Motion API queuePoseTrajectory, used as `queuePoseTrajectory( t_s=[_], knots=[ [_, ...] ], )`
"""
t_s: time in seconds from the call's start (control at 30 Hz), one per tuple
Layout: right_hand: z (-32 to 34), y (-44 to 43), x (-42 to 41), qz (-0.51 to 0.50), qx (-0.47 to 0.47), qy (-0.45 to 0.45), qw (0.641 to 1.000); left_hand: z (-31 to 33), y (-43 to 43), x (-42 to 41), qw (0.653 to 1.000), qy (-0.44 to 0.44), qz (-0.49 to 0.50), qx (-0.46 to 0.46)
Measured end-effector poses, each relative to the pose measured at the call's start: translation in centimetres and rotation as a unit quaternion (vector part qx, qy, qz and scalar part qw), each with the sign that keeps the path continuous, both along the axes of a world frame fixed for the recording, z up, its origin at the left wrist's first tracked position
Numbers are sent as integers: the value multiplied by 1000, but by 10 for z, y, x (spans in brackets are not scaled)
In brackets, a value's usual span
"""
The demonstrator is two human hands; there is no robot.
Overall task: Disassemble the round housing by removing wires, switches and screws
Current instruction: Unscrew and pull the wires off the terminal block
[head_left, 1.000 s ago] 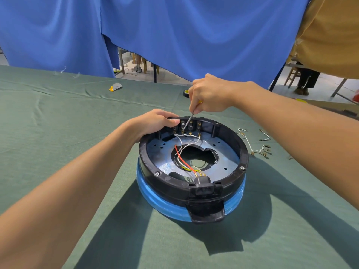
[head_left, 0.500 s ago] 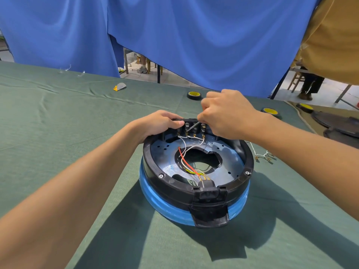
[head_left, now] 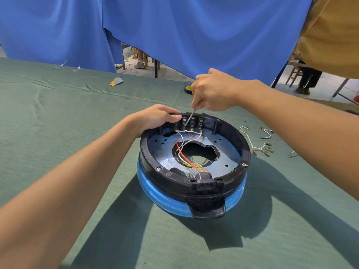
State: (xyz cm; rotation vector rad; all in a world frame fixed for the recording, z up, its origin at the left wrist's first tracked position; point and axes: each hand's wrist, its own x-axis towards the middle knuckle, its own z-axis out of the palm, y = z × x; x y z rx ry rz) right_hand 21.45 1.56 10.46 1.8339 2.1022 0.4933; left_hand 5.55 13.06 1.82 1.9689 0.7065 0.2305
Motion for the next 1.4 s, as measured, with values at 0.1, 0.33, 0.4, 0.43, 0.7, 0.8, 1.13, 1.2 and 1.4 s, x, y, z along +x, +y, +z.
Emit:
queuePoseTrajectory(
  t_s=[0.1, 0.33, 0.4, 0.43, 0.7, 0.8, 1.13, 1.2, 1.4],
  knots=[
    [0, 5, 1, 1, -12, 10, 1000, 0, 0, 0, 1000, 1, 2, 6],
    [4, 16, 2, -35, -71, 43, 996, 1, -1, -1, 1000, -14, 6, -8],
    [5, 14, -1, -36, -67, 35, 997, 1, -1, -1, 1000, -13, 5, -4],
    [5, 12, -3, -30, -55, 30, 998, 1, -1, -1, 1000, -12, 5, -5],
    [-25, -29, -13, -19, 128, -39, 991, 0, -1, 0, 999, -20, 2, -31],
    [-35, -36, -16, -28, 160, -6, 987, 0, -1, 0, 999, -13, -2, -31],
    [-27, -23, -7, -19, 119, 26, 992, -2, 0, 0, 999, -23, 4, -26],
    [-21, -16, -1, -7, 90, 38, 995, -2, -1, 0, 999, -23, 6, -25],
    [-15, -3, 8, 9, 37, 67, 997, -2, -1, 0, 999, -21, 7, -26]
  ],
)
